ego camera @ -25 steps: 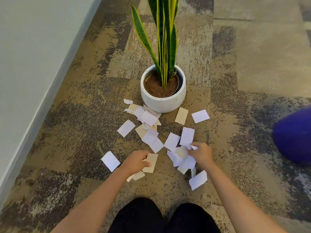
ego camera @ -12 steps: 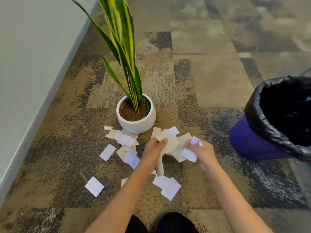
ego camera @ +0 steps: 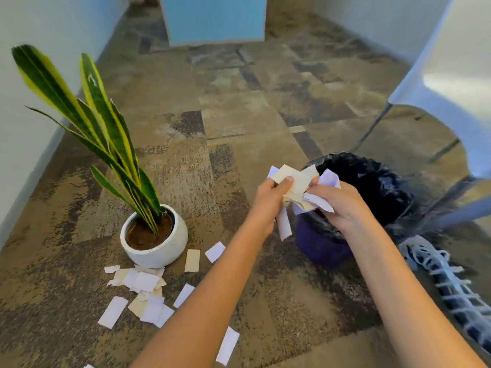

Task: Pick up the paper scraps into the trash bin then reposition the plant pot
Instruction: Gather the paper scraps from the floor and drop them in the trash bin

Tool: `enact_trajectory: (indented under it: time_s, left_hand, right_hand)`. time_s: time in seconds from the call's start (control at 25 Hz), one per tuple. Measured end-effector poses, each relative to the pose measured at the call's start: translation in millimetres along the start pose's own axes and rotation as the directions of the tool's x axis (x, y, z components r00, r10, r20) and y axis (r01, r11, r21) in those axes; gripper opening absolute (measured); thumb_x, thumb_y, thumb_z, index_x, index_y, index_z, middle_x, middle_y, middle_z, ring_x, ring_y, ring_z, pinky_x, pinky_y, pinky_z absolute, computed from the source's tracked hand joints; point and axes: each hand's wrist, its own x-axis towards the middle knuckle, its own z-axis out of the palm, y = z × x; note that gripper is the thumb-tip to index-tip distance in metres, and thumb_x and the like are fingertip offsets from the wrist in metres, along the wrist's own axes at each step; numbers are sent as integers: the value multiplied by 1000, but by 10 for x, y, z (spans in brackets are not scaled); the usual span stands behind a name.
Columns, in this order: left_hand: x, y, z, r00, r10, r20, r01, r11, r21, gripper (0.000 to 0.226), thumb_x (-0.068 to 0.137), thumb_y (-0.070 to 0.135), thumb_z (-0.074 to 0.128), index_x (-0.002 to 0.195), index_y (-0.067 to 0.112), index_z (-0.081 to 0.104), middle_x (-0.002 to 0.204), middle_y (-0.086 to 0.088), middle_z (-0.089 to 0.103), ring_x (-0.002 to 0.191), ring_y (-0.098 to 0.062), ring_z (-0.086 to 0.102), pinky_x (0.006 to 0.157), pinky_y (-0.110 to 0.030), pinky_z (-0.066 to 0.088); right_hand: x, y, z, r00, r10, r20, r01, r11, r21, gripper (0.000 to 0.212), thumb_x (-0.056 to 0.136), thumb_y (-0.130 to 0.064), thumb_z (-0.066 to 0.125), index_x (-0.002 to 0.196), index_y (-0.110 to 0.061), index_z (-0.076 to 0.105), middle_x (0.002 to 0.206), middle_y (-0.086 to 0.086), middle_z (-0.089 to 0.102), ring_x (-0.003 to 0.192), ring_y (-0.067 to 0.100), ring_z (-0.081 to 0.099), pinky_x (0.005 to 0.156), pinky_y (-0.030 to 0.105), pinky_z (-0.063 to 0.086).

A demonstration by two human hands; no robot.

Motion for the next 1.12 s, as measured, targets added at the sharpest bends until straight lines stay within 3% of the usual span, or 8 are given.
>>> enact_trajectory:
  time_s: [0.2,0.32,0.44,0.56,0.64,0.72,0.92,1.12]
  left_hand:
    - [554,72,816,978,-156,141,155,988,19,13,94,18,55,93,8,62,80,-7,62,66,-18,57,65,-31,46]
    - [805,-134,1073,965,-253,64,245,963,111,25,95,16,53,112,0,61,88,-12,61,70,-22,55,74,-33,45]
    - [941,-261,1221,949,-311,-43,314,931,187,47,97,33,47,133,3,48,109,-12,58,87,-27,57,74,-34,45]
    - [1052,-276,1279,908,-418,11,418,908,13,74,91,62,36,148,16,28,147,-14,42,128,-33,46,103,-42,42]
    - [1070,-259,1241,896,-434,90,438,898,-28,75,91,65,33,149,18,27,156,-12,29,140,-32,33,115,-46,30]
    - [1059,-233,1149,898,-428,104,419,903,95,69,95,54,37,150,14,24,157,-14,24,144,-31,26,117,-44,26]
    - [970,-210,806,934,-338,117,288,904,315,41,98,25,44,135,8,46,131,-14,60,120,-25,57,94,-36,48]
    - [773,-239,369,993,-51,106,-5,880,475,26,96,15,42,115,7,59,86,-2,67,71,-9,63,62,-25,49]
  right_hand:
    - [360,-409,-662,985,-10,-172,7,1000,-14,19,74,17,63,75,-2,64,78,12,64,67,21,63,55,23,55]
    - [631,-366,-916,959,25,-282,-57,993,-104,24,74,18,62,67,-5,61,78,15,62,58,17,60,56,26,51]
    - [825,-226,-1089,935,21,-355,-85,982,-167,6,77,9,68,78,4,65,102,25,64,71,27,61,67,35,46]
    - [947,-132,-1174,944,76,-320,-144,970,-194,57,79,-16,75,124,9,50,137,20,51,117,32,55,86,45,50]
    - [1000,-72,-1184,958,123,-260,-177,965,-195,73,78,-32,76,136,-3,44,146,12,44,130,29,45,97,44,43]
    - [1039,-24,-1160,961,141,-237,-201,947,-251,75,76,-42,75,138,-11,46,148,8,43,134,27,41,89,38,37]
    - [1030,129,-901,943,-69,-324,-89,890,-447,54,78,-44,71,121,-11,61,129,10,60,119,22,53,92,33,41]
    - [732,521,-150,778,-559,-286,289,723,-627,28,85,-31,63,103,-10,64,106,8,62,96,18,59,84,29,47]
